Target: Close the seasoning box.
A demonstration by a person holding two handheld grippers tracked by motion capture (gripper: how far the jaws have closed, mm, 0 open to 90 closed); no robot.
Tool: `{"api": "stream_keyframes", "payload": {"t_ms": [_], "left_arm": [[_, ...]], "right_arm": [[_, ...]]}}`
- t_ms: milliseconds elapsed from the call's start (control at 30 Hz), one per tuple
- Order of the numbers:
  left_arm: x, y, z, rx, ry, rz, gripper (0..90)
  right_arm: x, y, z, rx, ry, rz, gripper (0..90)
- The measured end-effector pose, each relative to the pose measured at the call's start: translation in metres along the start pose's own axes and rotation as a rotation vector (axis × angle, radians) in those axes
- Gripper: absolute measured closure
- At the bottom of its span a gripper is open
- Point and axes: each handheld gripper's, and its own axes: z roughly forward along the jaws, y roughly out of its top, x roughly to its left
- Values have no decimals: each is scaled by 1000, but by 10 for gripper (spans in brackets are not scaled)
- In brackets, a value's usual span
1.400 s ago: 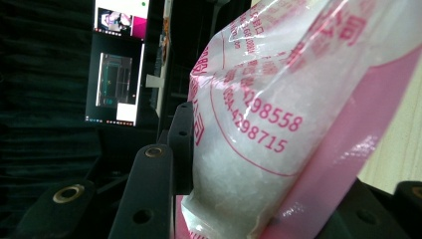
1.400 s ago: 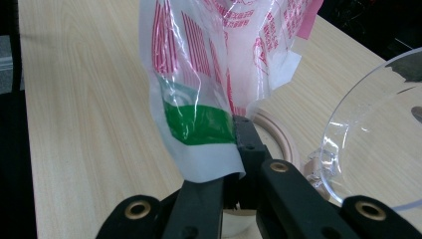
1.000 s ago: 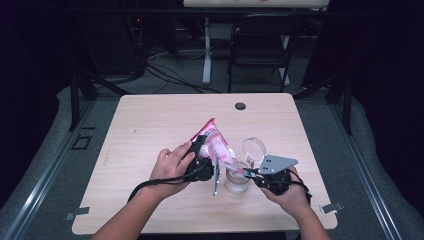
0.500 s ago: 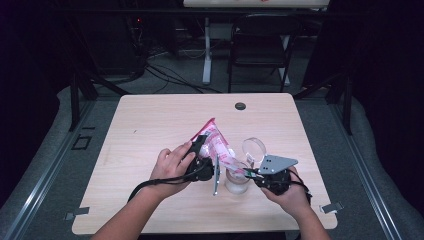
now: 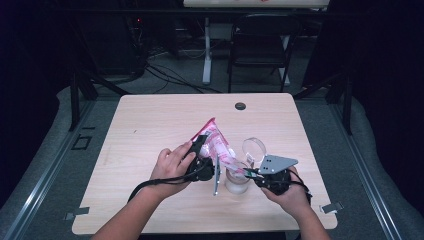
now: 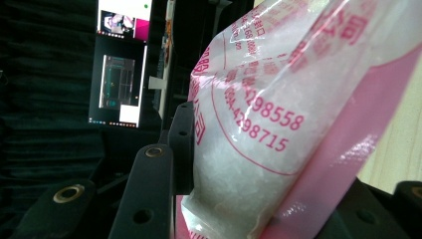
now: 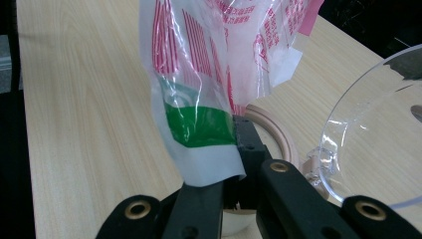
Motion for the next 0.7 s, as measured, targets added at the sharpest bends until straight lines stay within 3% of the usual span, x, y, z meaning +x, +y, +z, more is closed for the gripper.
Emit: {"api": "stream_keyframes", "payload": {"t_ms": [700], "left_arm": [[1,2,0,0,2,7,648]], "right_arm": [[-1,-1,0,2,1,3,900]]}}
